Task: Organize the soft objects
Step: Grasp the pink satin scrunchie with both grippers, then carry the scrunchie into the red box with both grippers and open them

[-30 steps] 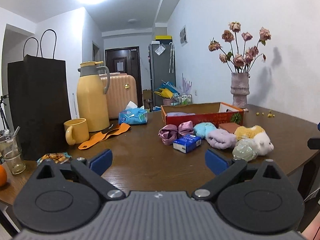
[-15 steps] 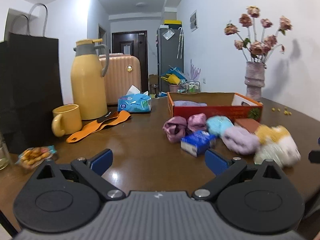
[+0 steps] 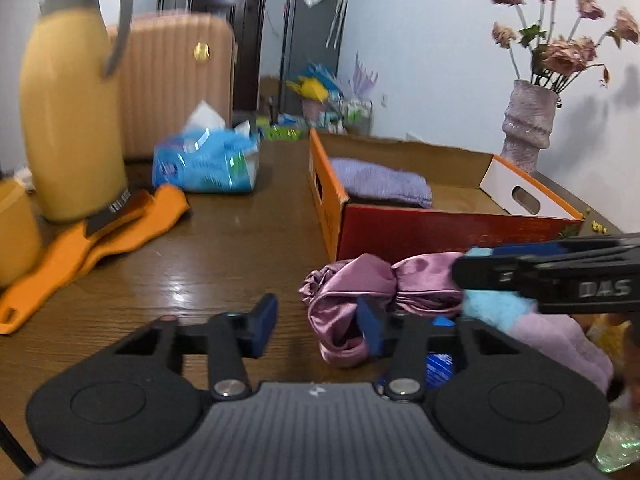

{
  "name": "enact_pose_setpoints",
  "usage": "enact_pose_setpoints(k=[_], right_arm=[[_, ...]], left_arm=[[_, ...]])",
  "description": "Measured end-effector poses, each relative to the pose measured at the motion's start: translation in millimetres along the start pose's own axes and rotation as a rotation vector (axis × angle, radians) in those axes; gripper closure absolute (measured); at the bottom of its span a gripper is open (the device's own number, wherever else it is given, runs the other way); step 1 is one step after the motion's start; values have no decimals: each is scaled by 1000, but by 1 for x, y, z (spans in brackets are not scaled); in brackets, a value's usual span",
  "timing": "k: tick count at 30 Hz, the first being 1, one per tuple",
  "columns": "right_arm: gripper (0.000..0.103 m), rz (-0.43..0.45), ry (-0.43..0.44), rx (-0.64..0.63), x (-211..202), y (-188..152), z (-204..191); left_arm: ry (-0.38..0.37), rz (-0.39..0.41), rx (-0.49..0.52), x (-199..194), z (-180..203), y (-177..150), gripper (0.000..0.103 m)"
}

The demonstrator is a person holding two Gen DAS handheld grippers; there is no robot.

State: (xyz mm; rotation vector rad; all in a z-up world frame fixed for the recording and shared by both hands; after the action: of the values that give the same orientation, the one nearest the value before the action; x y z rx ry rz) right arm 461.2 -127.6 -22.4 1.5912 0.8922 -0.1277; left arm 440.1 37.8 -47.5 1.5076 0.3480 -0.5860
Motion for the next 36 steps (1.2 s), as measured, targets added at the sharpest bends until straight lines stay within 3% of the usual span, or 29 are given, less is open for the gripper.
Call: enact_pose_setpoints(k=[2,5,8,16,19,23,29,36], right_arm=[[61,-22,10,10,17,0,2],[81,-35,36,2,30,-3,2],[87,-18,54,-21,33,-5,-1],[90,92,32,-153,3,15,-23],[90,172,35,-195,-36,29,-35],[90,260,30,-231,-99,31,-47],[90,296,32,-220,-174,-13,-47],[90,284,-20,-135,-223,-95,-38]], left_arm=[[-36,2,-28,8,-5,-3,87],[-64,-4,-62,15,-10,-8,97],[-77,14,-53,12,-8,-8,100],[-69,168,15,-34,6,22,100],[-70,239,46,-72,22,40,100],[-70,261,107,-117,49,46,100],[-99,284,117,-171,91,9,100],[-185,190,79,-194,126,-65,100]])
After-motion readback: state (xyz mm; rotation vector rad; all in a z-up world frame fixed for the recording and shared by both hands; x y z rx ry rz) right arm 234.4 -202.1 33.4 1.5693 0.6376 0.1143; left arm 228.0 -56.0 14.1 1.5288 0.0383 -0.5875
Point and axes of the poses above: each gripper's, at about its wrist camera, not at the fingertips, and x roughly the way its jaws point, z to its right, y to its top, the point moved 8 cm from there along x, roughly the way its jaws point, and after that the axes turned 3 degrees about x, right-handed, at the moved point
